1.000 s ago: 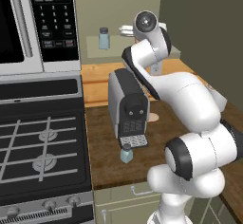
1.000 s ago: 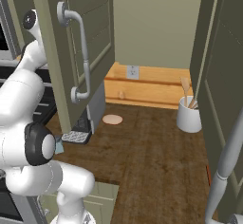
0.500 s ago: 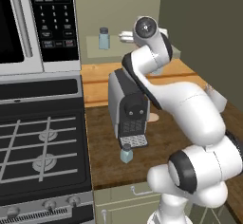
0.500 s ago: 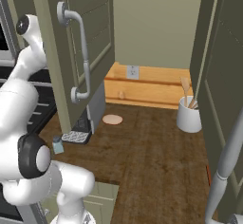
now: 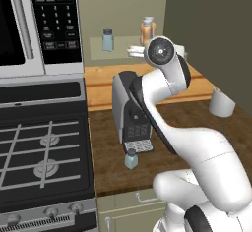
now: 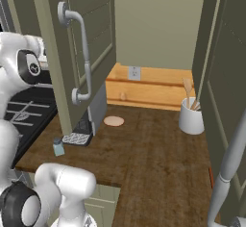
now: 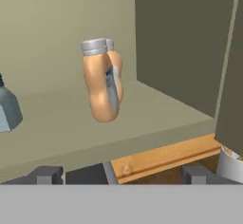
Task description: Put the shaker and condiment bottle from the counter next to their counterparts in the cabinet.
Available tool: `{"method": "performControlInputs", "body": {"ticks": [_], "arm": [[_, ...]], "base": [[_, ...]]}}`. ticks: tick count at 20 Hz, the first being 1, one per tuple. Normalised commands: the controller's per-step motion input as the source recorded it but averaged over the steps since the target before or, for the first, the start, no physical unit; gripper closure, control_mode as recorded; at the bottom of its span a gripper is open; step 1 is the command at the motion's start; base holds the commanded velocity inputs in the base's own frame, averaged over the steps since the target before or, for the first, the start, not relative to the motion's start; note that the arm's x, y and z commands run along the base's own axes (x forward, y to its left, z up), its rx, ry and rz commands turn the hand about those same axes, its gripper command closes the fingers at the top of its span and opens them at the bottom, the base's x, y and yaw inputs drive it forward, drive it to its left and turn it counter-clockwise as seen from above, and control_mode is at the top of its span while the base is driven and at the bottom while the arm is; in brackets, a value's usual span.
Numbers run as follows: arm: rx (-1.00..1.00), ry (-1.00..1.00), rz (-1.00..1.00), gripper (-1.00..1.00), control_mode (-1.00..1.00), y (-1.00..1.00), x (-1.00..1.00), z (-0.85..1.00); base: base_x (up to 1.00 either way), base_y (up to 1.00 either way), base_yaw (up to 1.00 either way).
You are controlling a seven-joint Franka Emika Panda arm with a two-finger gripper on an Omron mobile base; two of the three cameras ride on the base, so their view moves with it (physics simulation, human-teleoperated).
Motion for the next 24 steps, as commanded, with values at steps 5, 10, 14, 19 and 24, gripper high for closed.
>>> {"method": "performControlInputs", "body": {"ticks": [5, 10, 14, 19, 24], "arm": [[0.00, 0.00, -0.08, -1.00, -1.00, 0.44, -0.98, 0.00], [-0.04, 0.00, -0.21, -1.00, -1.00, 0.55, -0.87, -0.18], [-0.03, 0.00, -0.28, -1.00, -1.00, 0.41, -0.85, -0.32], [-0.04, 0.00, -0.33, -1.00, -1.00, 0.25, -0.55, -0.68], [-0.09, 0.00, -0.17, -1.00, -1.00, 0.06, -0.34, -0.87]], "base": [[0.00, 0.00, 0.00], [0.00, 0.00, 0.00], [0.00, 0.00, 0.00], [0.00, 0.00, 0.00], [0.00, 0.00, 0.00]]}}
